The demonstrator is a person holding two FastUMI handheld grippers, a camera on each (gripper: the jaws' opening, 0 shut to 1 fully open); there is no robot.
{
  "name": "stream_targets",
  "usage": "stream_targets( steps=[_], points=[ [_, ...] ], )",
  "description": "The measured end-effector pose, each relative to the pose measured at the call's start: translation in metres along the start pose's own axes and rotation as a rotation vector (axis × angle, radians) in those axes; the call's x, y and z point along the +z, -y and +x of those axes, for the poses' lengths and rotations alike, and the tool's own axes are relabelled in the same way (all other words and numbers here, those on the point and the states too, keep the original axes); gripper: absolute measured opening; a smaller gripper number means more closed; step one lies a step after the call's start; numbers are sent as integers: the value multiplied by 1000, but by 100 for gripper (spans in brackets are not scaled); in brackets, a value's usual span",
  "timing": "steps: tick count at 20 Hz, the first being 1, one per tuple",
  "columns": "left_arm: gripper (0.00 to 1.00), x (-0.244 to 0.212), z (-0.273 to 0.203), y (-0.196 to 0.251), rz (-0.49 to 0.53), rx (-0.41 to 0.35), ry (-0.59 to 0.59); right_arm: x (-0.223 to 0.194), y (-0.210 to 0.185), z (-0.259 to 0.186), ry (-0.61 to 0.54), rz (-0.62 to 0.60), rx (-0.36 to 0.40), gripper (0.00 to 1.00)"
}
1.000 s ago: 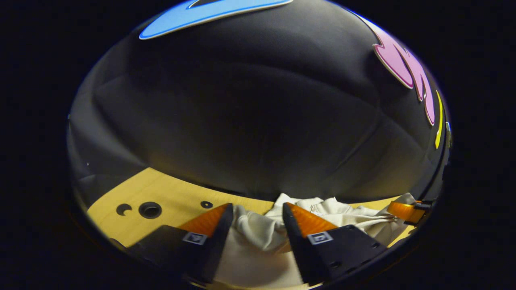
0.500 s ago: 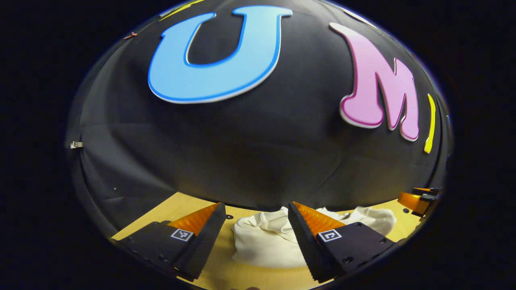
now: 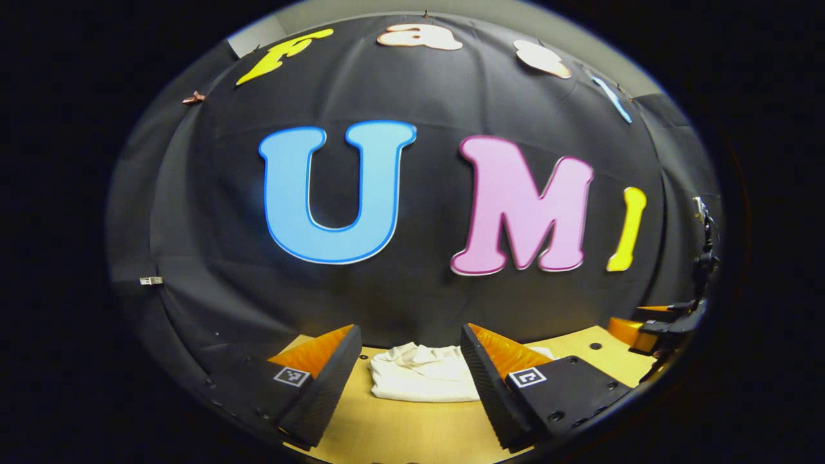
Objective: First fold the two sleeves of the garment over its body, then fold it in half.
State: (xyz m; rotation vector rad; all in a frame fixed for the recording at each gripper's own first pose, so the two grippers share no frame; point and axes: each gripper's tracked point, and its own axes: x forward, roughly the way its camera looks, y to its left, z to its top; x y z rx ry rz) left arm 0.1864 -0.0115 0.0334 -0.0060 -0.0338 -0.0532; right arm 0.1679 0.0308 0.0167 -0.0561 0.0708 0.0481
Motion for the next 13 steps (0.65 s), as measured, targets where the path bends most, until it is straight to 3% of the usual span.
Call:
stream_targets(
  steps=[5,13],
  points=[
    [96,12,-102,22,-13,-84,-6,38,5,-99,85,-18,-15,97],
    [96,-12,-231,23,-30,-87,-29,14,0,-250,82,-93,7,97]
  ],
)
